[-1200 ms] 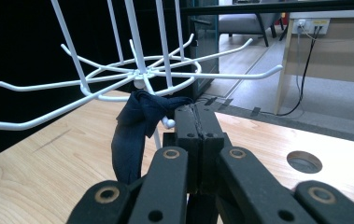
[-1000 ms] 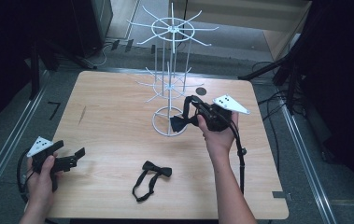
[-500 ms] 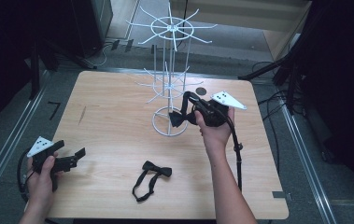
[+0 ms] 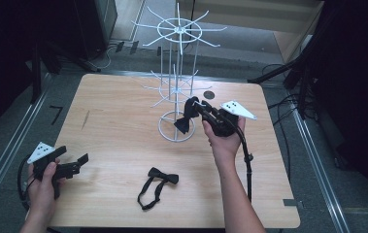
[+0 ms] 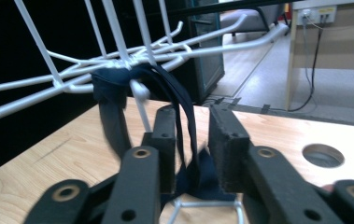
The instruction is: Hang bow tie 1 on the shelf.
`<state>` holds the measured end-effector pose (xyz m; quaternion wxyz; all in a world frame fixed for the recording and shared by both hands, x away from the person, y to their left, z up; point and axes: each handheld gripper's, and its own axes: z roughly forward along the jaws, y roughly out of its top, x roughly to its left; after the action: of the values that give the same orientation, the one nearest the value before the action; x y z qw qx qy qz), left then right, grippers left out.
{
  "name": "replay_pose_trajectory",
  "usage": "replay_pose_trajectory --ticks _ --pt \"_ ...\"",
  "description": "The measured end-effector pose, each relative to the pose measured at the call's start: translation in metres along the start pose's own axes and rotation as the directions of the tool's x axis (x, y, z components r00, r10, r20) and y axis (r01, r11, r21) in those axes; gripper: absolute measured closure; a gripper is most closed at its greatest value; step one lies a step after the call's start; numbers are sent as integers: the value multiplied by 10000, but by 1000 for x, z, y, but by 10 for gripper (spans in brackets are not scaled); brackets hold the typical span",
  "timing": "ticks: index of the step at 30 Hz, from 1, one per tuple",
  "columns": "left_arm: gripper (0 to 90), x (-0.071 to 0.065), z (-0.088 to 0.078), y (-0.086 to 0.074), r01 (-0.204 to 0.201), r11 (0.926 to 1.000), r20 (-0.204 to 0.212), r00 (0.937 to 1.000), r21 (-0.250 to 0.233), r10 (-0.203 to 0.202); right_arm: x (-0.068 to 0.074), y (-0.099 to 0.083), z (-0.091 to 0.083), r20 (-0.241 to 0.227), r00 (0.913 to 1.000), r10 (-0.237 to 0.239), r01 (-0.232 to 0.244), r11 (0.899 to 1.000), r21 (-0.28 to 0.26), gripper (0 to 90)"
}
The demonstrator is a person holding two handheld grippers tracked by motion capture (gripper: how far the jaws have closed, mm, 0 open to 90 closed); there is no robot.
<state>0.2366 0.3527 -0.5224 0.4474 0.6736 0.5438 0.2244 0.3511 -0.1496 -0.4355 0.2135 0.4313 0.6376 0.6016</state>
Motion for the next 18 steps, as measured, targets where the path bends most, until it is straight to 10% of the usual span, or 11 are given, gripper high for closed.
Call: replay_pose_trajectory --ticks 18 --pt "16 -1 1 0 -42 10000 -47 10000 21 42 0 -28 -40 293 9996 12 -28 9986 533 519"
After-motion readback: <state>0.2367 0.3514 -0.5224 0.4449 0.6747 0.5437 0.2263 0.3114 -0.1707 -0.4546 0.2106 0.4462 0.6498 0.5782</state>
